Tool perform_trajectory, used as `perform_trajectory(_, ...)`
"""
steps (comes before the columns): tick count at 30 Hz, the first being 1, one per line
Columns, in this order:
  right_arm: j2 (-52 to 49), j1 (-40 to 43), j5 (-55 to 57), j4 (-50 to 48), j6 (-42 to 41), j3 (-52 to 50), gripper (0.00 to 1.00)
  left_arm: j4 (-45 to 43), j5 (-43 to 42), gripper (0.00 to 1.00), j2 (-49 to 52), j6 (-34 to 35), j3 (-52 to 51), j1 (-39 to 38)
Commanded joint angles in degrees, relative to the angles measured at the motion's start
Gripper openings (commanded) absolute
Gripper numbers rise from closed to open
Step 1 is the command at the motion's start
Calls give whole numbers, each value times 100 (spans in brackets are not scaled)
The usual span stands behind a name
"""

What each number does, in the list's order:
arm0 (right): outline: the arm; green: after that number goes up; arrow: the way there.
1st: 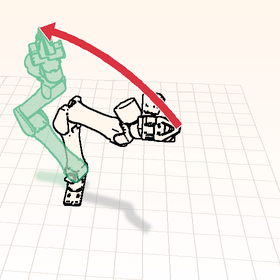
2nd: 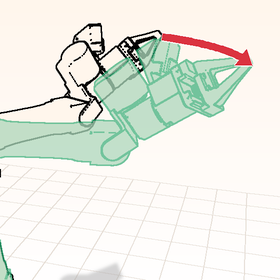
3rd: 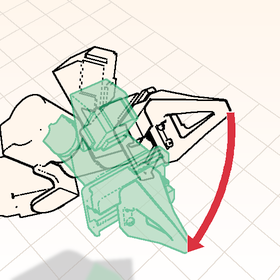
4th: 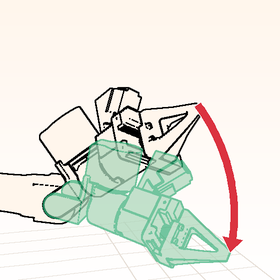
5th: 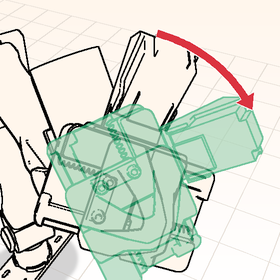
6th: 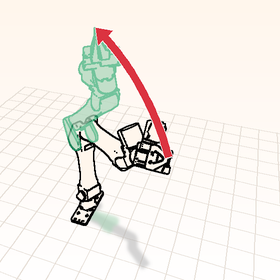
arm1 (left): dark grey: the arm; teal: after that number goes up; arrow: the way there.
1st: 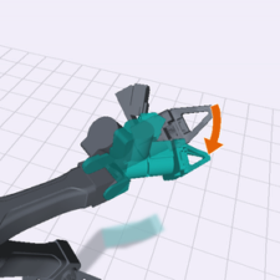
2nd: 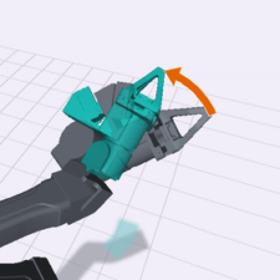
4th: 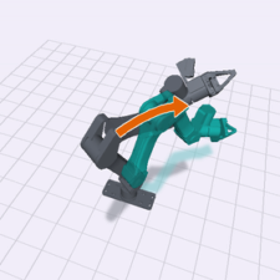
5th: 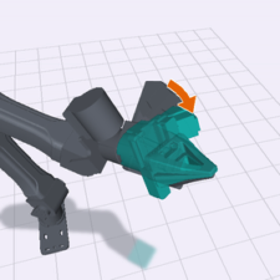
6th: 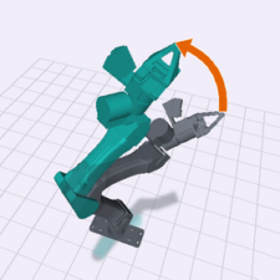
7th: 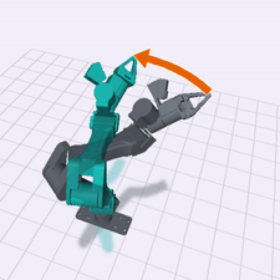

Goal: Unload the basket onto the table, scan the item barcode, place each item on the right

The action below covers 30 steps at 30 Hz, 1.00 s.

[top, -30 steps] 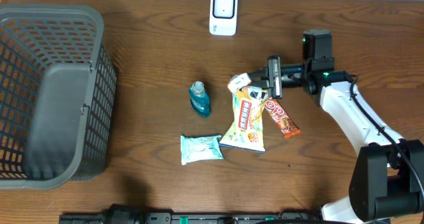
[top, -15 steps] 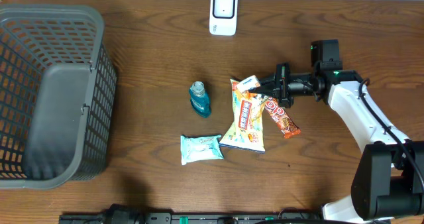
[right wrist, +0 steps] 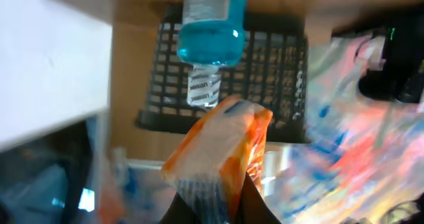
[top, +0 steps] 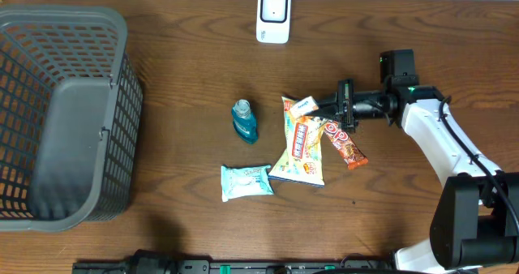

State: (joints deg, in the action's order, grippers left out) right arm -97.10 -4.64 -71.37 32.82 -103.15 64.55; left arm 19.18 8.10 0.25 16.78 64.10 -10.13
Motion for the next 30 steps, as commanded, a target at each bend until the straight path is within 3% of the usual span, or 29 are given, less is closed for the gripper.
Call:
perform_trajectory(1, 7, 4, 291, -4, 2809, 48, 1, -20, 55, 86, -7, 48, -13, 22)
perform_trajectory(4, 7, 4, 369, -4, 4739, 48, 1, -2, 55, 86, -7, 48, -13, 20)
perform_trajectory(10, 7, 4, 339, -472, 6485, 48, 1, 2, 55, 86, -7, 48, -13, 22)
perform_trajectory(16, 7, 4, -1023, -933, 9215, 48, 1, -2, 57, 86, -7, 46, -90, 22)
perform_trajectory(18, 7, 2, -1801, -992, 10677, 48, 1, -9, 122, 86, -7, 50, -173, 22)
perform_trajectory(21, 7, -33, -1812, -988, 11958, 48, 1, -70, 415, 86, -7, 48, -328, 22)
perform_trajectory(30, 9, -153, -1812, -1064, 13341, 48, 1, -153, 960, 86, -7, 48, -490, 20)
